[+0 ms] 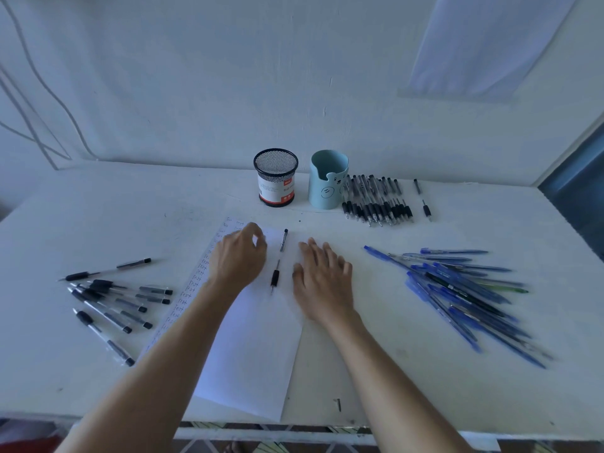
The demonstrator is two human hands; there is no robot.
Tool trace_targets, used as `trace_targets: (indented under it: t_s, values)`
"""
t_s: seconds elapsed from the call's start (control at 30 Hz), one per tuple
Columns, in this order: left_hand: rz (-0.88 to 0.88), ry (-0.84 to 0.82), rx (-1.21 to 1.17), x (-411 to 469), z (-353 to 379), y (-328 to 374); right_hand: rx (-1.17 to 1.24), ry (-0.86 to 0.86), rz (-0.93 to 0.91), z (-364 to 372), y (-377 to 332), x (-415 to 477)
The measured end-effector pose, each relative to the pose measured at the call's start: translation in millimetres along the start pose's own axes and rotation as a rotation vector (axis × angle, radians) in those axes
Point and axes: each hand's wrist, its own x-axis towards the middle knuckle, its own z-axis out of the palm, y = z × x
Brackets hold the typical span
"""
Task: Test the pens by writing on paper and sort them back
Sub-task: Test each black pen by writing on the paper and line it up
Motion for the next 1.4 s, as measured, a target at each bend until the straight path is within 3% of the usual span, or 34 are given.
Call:
trace_targets:
  t_s: [0.2,0.4,0.63,0.83,0.97,1.13,1.4]
  values:
    - [0.066,0.001,0.114,9.2,8.3,-27.8,-0.080,-0.238,-0.119,-7.9,-3.3,-0.2]
    - [0.074,0.016,0.110,8.2,9.8,-28.2,0.125,-0.256,-0.004,-15.6,-15.9,4.2]
    - [0.074,0.030,0.118,7.6,9.9,-27.2,0.191,0.062,0.053,-12.6,-19.3,3.8]
    - [0.084,0.039,0.094,9.4,11.7,-27.7,0.432,0.117,0.131,-15.9,-4.9,11.0]
    - [0.093,0.071,0.044,13.6,14.2,-24.1,0.578,0.299,0.193,-33.3,18.8,26.4]
    - [0.124,0.077,0.023,23.5,18.8,-12.6,0.584,0.493,0.259,-64.1,55.8,61.0]
    - [0.166,0.081,0.033,43.1,29.0,-2.7,0.465,0.495,0.362,-83.9,104.3,114.7]
